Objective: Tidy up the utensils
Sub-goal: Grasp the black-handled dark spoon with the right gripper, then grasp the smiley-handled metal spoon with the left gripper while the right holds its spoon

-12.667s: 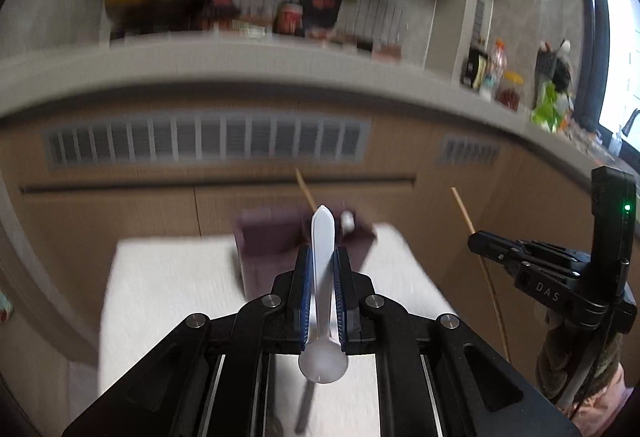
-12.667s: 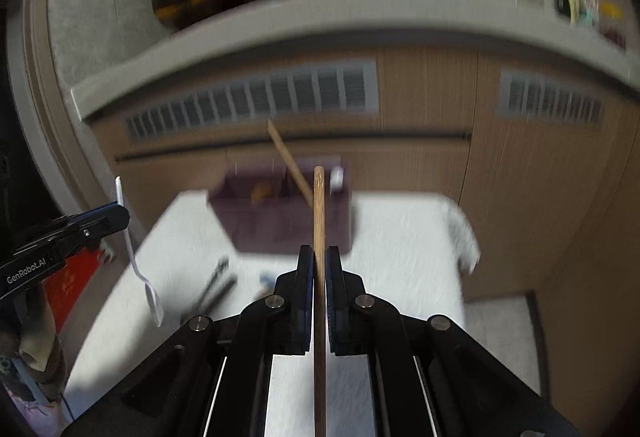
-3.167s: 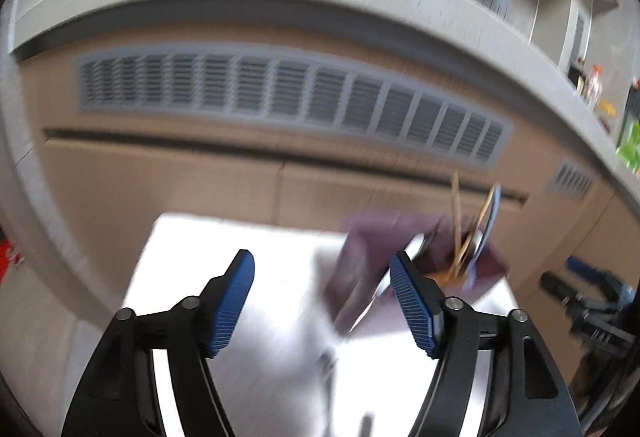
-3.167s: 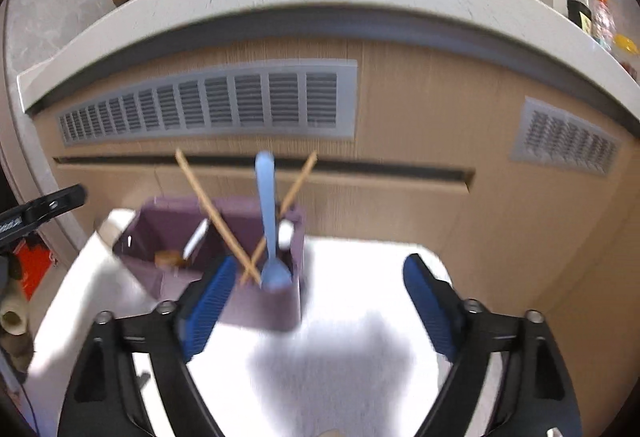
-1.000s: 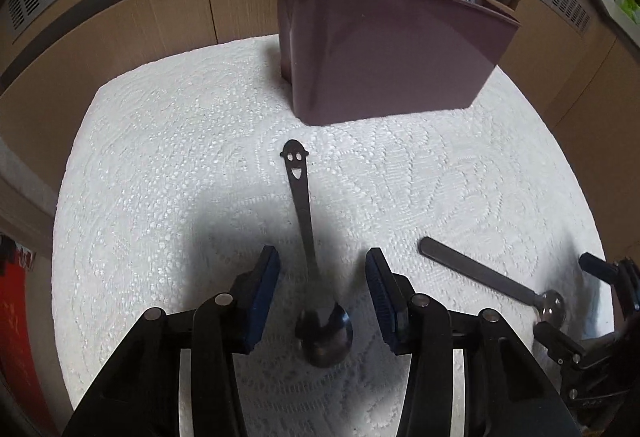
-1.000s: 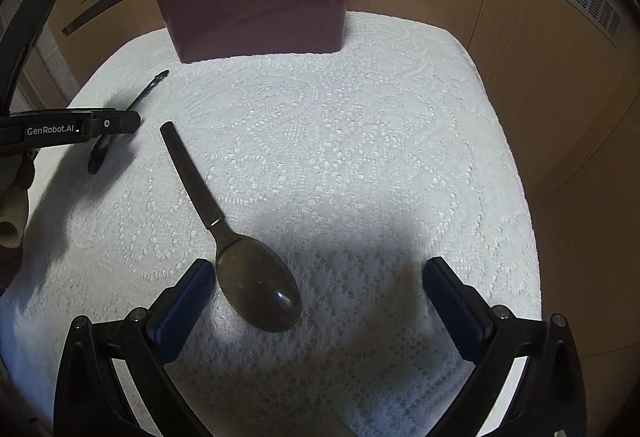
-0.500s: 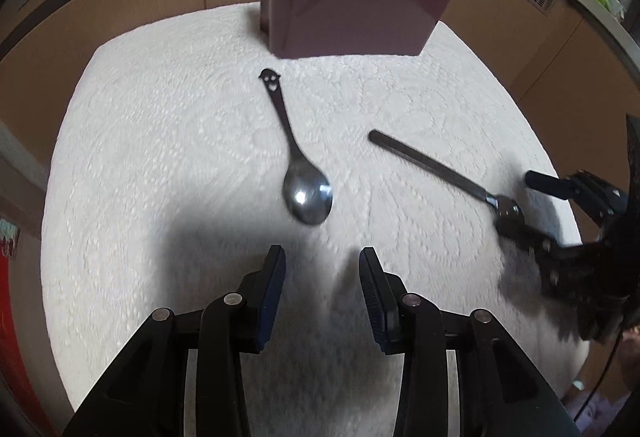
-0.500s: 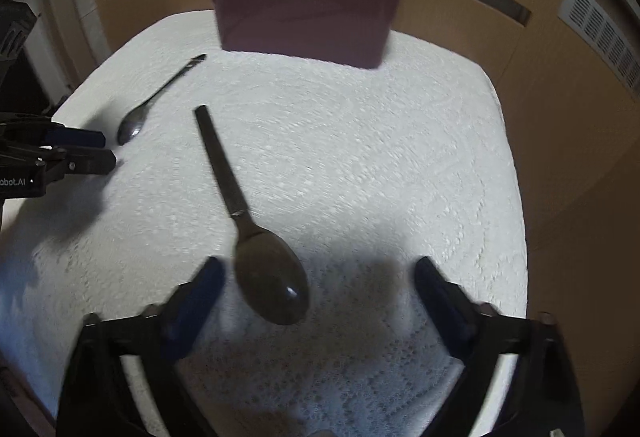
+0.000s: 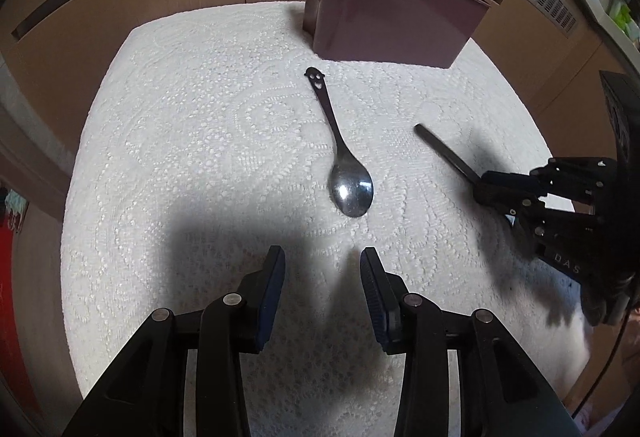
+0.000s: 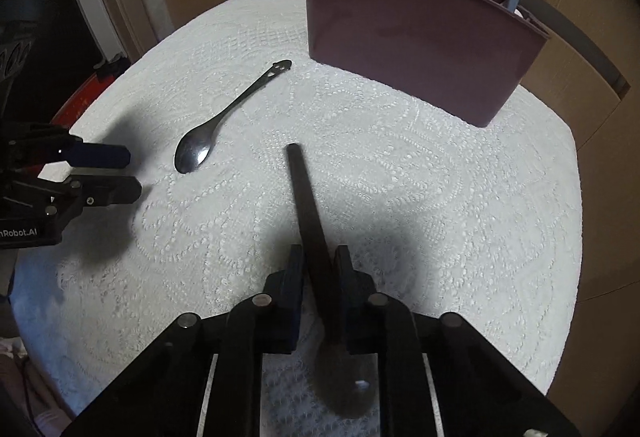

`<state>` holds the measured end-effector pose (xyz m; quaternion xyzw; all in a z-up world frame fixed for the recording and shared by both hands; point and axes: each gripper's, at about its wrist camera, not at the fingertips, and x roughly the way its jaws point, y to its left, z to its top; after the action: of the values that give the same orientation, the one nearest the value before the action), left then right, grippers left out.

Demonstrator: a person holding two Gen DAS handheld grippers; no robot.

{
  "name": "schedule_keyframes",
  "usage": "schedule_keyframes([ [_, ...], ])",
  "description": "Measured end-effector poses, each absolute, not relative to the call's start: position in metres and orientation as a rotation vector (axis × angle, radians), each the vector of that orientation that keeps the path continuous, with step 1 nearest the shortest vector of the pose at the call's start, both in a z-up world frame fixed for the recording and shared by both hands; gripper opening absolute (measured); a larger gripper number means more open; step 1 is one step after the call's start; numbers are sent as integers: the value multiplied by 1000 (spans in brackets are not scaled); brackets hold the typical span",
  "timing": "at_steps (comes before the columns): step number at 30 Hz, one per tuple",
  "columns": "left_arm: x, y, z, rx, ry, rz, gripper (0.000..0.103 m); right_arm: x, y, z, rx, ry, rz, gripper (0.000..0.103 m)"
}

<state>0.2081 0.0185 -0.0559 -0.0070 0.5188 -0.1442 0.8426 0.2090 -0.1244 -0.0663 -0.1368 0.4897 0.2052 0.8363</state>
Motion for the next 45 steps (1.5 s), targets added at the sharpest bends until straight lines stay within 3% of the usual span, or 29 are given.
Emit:
schedule_keyframes([
  [18, 259, -32, -35, 165, 1054, -279, 41, 192, -201, -48, -30, 973, 310, 11],
  [28, 328, -30, -60, 120, 1251, -279, 40, 198, -198, -52, 0, 953, 290, 11],
  [31, 333, -39, -60, 177, 1244, -282, 31, 199, -195, -48, -3, 931, 286, 11],
  [32, 333, -40, -59, 183, 1233, -283, 24, 200, -195, -47, -1, 926, 286, 11],
  [33, 331, -39, -58, 177, 1220, -291, 9, 201, -195, -45, 5, 916, 287, 11],
  [45, 263, -4, -37, -39, 1033, -387, 5, 198, -196, -22, 51, 867, 303, 11],
])
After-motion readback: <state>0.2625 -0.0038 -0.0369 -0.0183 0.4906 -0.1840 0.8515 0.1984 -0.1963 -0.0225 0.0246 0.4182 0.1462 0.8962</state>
